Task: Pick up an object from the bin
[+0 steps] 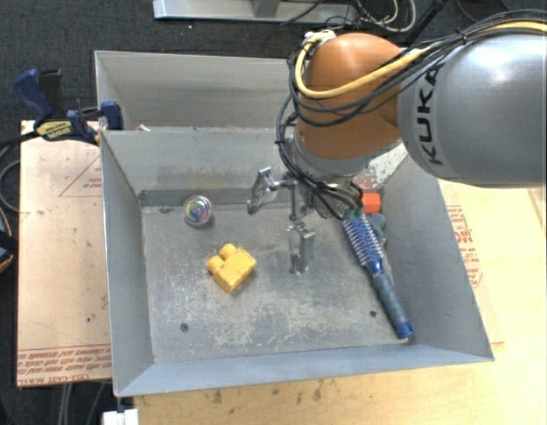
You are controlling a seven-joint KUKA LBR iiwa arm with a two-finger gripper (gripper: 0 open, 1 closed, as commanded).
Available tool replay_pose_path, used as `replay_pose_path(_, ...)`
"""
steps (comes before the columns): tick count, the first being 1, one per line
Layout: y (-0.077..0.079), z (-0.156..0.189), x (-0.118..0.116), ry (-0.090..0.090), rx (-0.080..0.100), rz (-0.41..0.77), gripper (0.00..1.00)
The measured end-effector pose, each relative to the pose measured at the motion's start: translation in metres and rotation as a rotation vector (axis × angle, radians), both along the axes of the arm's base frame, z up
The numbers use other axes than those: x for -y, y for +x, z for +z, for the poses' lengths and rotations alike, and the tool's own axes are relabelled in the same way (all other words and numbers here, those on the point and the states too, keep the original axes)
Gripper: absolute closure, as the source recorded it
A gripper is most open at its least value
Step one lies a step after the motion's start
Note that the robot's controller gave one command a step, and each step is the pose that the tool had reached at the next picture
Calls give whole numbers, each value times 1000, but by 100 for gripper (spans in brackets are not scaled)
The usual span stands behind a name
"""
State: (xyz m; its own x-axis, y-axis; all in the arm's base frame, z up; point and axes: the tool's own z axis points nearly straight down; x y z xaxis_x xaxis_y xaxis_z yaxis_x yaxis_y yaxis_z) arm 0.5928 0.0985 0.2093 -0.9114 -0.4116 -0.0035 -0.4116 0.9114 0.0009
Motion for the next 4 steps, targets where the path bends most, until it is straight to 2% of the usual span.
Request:
replay_pose_path(1,-9,-137,-66,0,7,285,0)
replay_pose_path(2,15,-117,-1,-5,4,306,0)
replay_pose_path(3,-15,-130,-51,0,2,527,0)
replay_pose_path(4,-13,-128,-50,2,9,524,100)
